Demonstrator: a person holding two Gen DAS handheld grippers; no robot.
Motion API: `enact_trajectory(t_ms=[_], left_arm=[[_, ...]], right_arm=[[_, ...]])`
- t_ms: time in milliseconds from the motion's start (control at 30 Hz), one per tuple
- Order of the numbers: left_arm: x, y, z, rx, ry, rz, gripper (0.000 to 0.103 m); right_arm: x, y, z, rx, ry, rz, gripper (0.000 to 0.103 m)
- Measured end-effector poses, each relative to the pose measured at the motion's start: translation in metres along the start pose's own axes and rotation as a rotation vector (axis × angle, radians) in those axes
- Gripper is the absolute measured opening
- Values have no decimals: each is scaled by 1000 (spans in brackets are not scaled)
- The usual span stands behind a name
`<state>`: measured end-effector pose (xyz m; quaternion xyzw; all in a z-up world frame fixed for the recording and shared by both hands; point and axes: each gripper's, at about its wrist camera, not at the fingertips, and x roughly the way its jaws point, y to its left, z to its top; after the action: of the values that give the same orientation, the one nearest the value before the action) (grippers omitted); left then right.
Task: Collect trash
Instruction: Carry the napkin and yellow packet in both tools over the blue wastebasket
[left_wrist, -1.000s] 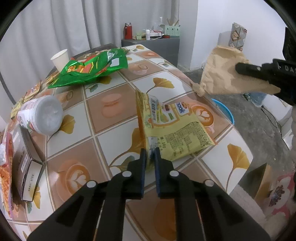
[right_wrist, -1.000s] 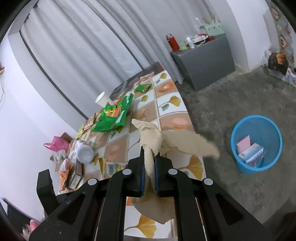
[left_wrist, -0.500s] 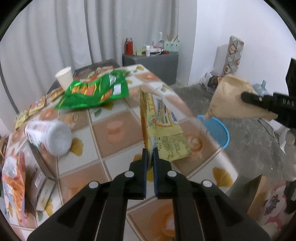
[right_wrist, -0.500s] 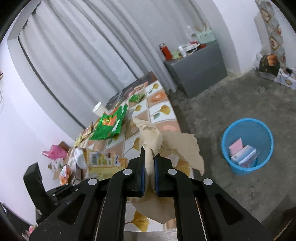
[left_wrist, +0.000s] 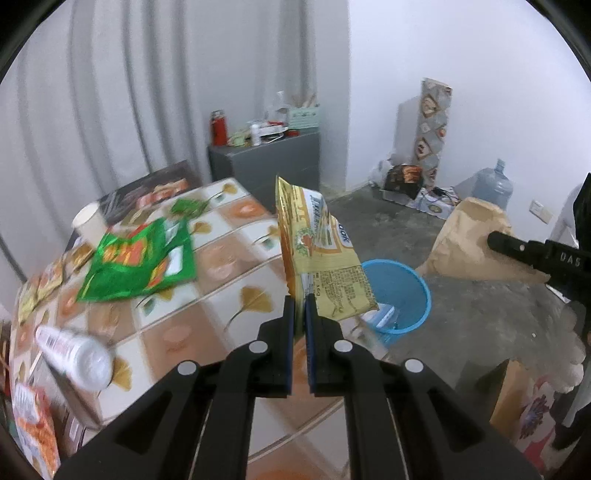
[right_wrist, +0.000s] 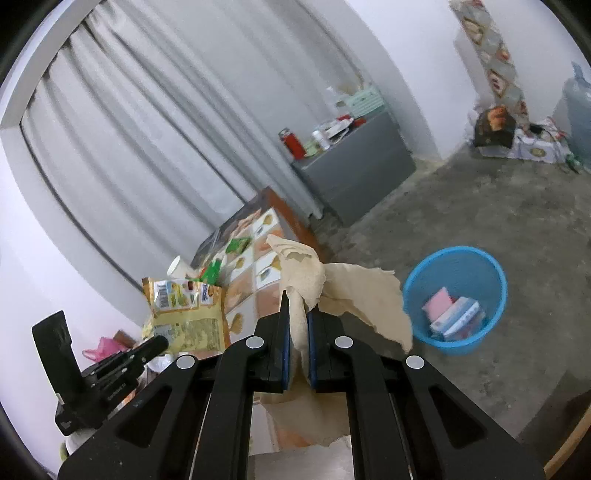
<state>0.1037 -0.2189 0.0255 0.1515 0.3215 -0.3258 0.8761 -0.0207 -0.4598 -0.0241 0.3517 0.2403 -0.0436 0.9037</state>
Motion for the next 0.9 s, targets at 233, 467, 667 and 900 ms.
enact_trajectory(t_ms=[233,467,667,900], left_arm=[[30,-52,27,96,16,-65,5],[94,-103,54,208,128,-148,5],[176,-136,63,279,283,-177,6],[273,-166,55,324,461,-163,6]], right_arm=[[-12,-40,5,73,-31,-46,6],[-2,-87,27,114,-25,-119,6],[51,-138,39,167,117,-200,6],[127,-192,37,258,269,-260,6]])
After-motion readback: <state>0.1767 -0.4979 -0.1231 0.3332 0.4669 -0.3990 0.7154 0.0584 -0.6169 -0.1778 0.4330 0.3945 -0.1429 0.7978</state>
